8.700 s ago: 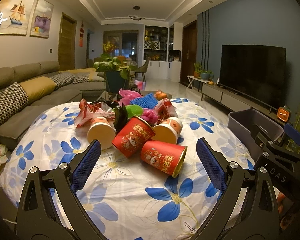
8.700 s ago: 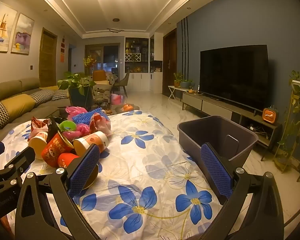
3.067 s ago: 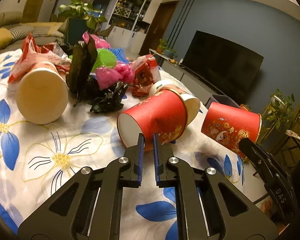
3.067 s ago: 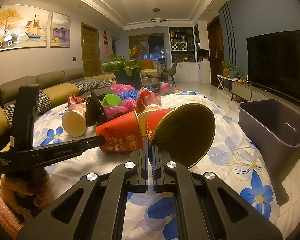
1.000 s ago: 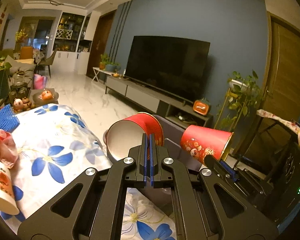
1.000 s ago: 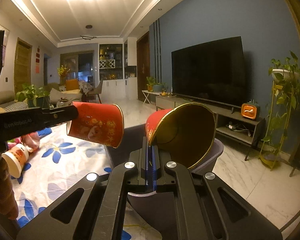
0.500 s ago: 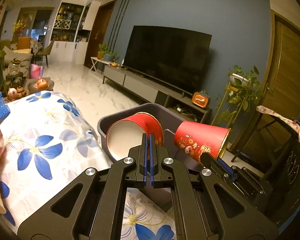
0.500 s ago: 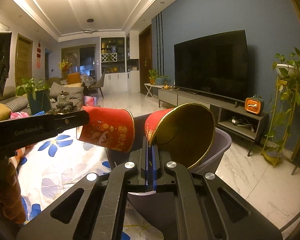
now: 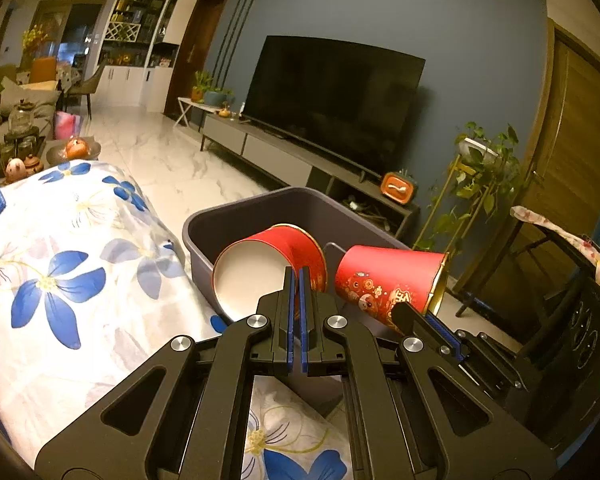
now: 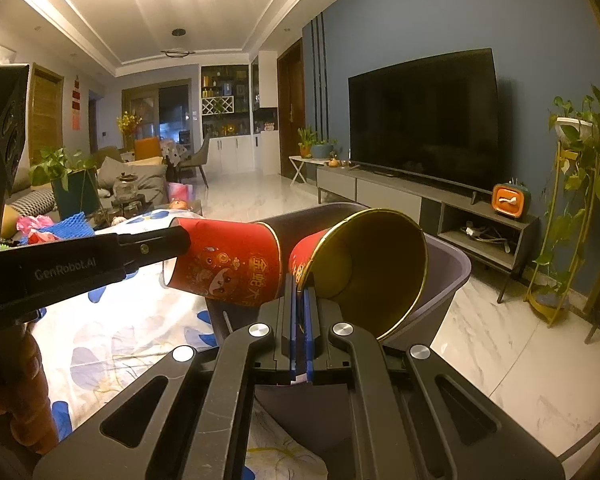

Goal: Collect trash
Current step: 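Open both grippers to drop the red cups into the grey bin, then grasp a cream-and-orange paper cup with the left gripper while the right gripper grasps another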

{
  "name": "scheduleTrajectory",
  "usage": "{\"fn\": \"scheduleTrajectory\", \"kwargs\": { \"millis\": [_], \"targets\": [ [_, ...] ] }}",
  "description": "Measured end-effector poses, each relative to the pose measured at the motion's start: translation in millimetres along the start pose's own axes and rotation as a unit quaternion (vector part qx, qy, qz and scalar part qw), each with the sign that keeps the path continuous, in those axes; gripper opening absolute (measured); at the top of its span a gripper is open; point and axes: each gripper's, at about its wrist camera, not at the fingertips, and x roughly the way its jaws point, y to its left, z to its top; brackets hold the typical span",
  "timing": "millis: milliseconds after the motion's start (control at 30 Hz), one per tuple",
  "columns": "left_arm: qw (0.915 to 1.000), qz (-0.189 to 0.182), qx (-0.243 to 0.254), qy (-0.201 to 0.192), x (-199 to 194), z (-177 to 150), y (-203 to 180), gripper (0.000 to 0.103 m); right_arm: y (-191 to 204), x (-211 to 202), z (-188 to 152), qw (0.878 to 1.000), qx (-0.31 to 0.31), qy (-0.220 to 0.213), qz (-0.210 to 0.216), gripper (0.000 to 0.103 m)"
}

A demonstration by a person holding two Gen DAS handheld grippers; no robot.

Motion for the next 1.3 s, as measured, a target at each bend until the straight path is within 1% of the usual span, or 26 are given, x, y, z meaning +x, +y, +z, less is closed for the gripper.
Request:
{"fn": "scheduleTrajectory", "kwargs": {
  "millis": [233, 300, 433, 500, 600, 633, 667, 700, 733, 767, 867, 1000, 1033, 1100, 1200, 1300],
  "targets": [
    [0.9999, -0.005, -0.003, 0.010, 5.9, -3.5, -1.7, 0.002, -0.2, 1.7, -0.3, 1.000, 0.005, 0.003, 0.000, 0.004],
    [0.9999, -0.007, -0.002, 0.013, 8.2, -4.9, -2.1, 0.002, -0.6, 2.1, 0.1, 1.000, 0.006, 0.003, -0.002, 0.011],
    [0.9997, -0.005, 0.003, 0.024, 12.8, -8.4, -3.2, 0.004, -2.2, 1.3, 0.3, 1.000, 0.010, 0.000, -0.006, 0.016],
    [0.9995, -0.001, 0.000, 0.031, 15.4, -9.9, -1.2, 0.009, -2.6, 0.2, -0.6, 1.000, 0.013, -0.002, -0.009, 0.020],
    [0.9995, -0.002, -0.004, 0.031, 13.7, -12.5, 0.8, 0.020, -3.5, -2.9, 0.0, 1.000, 0.015, -0.006, -0.012, 0.022],
    [0.9995, -0.001, -0.004, 0.030, 12.0, -13.1, 1.2, 0.030, -2.7, -5.3, 0.6, 1.000, 0.014, -0.009, -0.013, 0.023],
    [0.9996, 0.000, -0.007, 0.026, 8.6, -14.0, 2.0, 0.043, -2.0, -7.1, -0.4, 1.000, 0.014, -0.011, -0.014, 0.027],
    [0.9997, 0.003, -0.009, 0.021, 4.6, -15.1, 3.4, 0.049, 0.0, -10.4, -1.2, 1.000, 0.013, -0.014, -0.014, 0.031],
    [0.9998, 0.005, -0.011, 0.016, 0.3, -15.9, 4.6, 0.056, 0.8, -13.2, -0.9, 1.000, 0.013, -0.017, -0.015, 0.033],
    [0.9998, 0.007, -0.013, 0.012, -3.6, -16.6, 5.7, 0.060, 2.0, -16.5, -0.3, 1.000, 0.014, -0.020, -0.014, 0.037],
    [0.9993, 0.033, -0.016, -0.006, -21.9, -19.7, 11.9, 0.072, 6.1, -27.1, -0.4, 0.999, 0.014, -0.030, -0.011, 0.048],
    [0.9957, 0.084, -0.018, -0.034, -53.4, -26.2, 23.3, 0.078, 13.2, -38.5, -2.3, 0.999, 0.016, -0.038, 0.002, 0.059],
    [0.9944, 0.096, -0.019, -0.040, -61.3, -28.3, 26.2, 0.079, 18.2, -41.6, -3.1, 0.999, 0.016, -0.039, 0.008, 0.060],
    [0.9911, 0.120, -0.022, -0.052, -77.7, -32.3, 32.9, 0.081, 25.6, -45.2, -3.0, 0.999, 0.014, -0.040, 0.018, 0.064],
    [0.9841, 0.163, -0.029, -0.065, -103.6, -39.5, 47.5, 0.083, 42.9, -52.5, -3.9, 0.998, 0.006, -0.042, 0.037, 0.067],
    [0.9742, 0.208, -0.039, -0.079, -130.8, -46.7, 64.2, 0.083, 60.1, -57.2, -4.5, 0.998, 0.000, -0.041, 0.055, 0.068]
  ]
}}
